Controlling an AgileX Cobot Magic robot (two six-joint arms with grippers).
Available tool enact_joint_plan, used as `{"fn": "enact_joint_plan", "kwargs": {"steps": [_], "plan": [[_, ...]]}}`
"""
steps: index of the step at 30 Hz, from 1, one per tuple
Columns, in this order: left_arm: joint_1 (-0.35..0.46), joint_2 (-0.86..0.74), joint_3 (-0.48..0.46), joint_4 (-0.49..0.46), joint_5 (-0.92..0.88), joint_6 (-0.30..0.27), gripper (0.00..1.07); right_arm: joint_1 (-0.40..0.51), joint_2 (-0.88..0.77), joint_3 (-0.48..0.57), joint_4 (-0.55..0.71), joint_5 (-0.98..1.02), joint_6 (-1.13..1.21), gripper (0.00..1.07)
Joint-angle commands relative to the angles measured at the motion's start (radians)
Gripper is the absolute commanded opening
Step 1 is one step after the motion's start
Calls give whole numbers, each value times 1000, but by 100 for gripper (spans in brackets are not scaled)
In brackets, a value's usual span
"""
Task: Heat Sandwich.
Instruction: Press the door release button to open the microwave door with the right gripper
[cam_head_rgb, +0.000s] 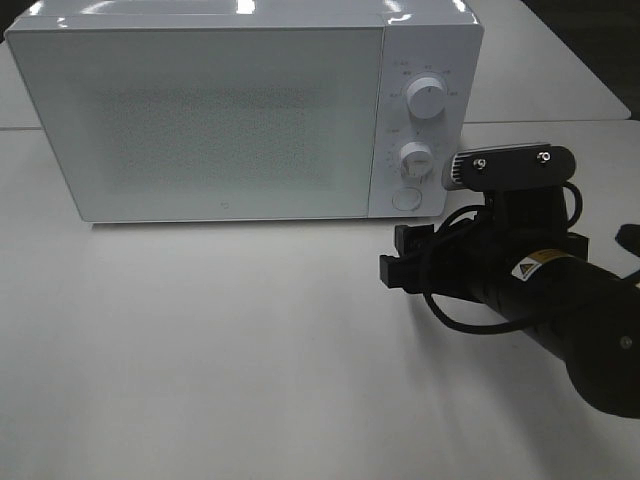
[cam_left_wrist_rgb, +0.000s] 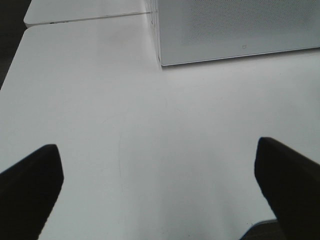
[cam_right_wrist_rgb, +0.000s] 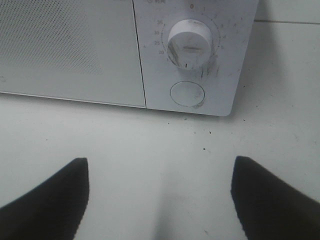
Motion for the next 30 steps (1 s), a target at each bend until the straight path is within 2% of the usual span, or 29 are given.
{"fn": "enact_joint_plan", "kwargs": {"steps": [1, 5, 17, 24, 28, 30], "plan": [[3, -29, 0, -4, -6, -1, 103, 5, 1, -2, 9, -16, -2, 76], [3, -29, 0, -4, -6, -1, 103, 5, 1, -2, 10, -14, 106, 76], [3, -29, 0, -4, -6, -1, 103, 5, 1, -2, -2, 10, 894, 76], [3, -29, 0, -4, -6, -1, 103, 5, 1, -2, -3, 2, 1169, 76], [3, -29, 0, -4, -6, -1, 103, 5, 1, -2, -12, -1, 1296, 72], [3, -29, 0, -4, -6, -1, 103, 5, 1, -2, -33, -7, 1366, 66]]}}
